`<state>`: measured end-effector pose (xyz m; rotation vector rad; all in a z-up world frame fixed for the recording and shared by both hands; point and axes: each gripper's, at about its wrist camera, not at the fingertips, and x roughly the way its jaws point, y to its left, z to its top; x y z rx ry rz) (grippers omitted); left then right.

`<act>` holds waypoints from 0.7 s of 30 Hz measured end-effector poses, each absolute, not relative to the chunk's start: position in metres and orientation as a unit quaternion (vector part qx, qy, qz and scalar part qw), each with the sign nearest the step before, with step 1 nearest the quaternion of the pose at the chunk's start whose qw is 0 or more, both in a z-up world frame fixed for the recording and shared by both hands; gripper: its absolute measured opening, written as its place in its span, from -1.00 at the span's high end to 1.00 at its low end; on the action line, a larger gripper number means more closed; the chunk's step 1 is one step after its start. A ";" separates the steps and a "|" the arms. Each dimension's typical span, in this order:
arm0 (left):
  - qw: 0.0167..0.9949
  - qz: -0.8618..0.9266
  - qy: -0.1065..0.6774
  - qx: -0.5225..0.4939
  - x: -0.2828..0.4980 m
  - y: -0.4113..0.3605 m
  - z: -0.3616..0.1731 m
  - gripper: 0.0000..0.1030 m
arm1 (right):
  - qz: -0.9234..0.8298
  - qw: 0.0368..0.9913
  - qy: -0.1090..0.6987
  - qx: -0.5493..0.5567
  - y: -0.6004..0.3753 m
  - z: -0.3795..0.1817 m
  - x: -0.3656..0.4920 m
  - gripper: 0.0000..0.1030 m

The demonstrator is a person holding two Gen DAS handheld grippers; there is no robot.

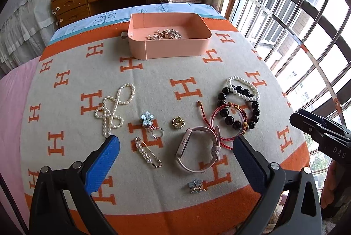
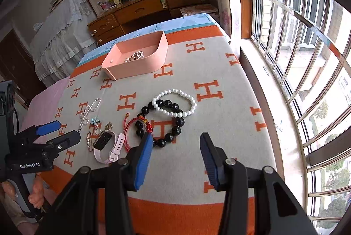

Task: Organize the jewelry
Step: 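Grasp the red string bracelet with the left tool while the right tool grasps the white pearl bracelet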

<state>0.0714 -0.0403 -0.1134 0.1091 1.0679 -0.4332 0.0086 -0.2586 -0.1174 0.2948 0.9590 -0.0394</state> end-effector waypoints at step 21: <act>0.811 -0.265 0.492 0.172 0.101 -0.119 -0.150 -0.69 | 0.011 0.846 0.495 0.197 -0.273 -0.172 0.018 0.12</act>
